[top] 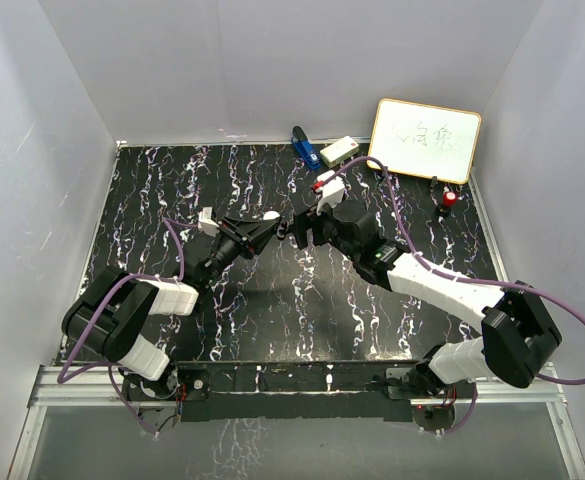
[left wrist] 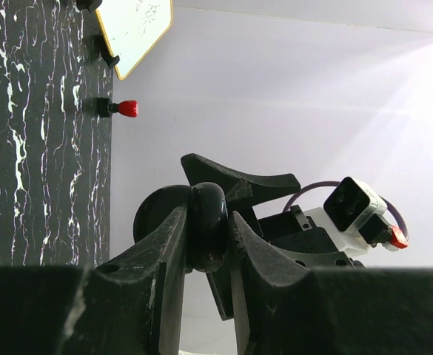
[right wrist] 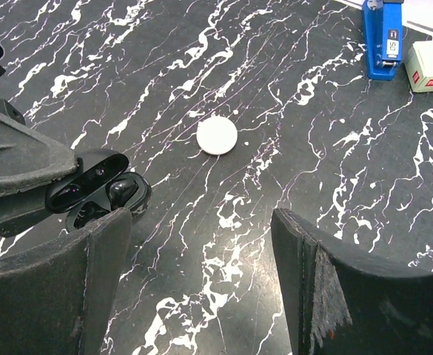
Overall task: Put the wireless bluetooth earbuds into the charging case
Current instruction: Place the earbud in the charging case.
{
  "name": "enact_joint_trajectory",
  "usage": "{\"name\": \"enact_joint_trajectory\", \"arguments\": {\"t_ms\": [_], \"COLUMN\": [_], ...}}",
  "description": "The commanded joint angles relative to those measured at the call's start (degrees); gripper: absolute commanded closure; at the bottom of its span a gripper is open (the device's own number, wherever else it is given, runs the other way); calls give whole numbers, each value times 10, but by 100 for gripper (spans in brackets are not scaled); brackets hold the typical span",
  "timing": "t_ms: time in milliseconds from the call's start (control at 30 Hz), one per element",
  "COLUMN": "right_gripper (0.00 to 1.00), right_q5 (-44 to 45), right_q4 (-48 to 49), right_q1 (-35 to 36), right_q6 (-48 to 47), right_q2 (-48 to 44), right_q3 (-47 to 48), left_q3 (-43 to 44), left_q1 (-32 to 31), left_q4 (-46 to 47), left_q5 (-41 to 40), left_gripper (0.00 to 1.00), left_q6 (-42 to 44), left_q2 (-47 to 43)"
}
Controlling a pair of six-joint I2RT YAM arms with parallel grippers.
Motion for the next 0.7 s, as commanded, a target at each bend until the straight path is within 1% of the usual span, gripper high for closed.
{"name": "enact_joint_trajectory", "arguments": {"t_ms": [0,667], "right_gripper": [27,26], "right_q5": [0,9], "right_q4": [11,6], "right_q1": [6,29], "right_q6": [-10,-12], "right_q2": [-8,-20], "right_q3": [0,5], "left_q3": [15,9], "left_q1": [-1,-1], "left_q4": [19,26], "left_q5": [-3,-5], "left_gripper": [100,100], "left_q6": [3,2], "left_q2": [-15,-8]}}
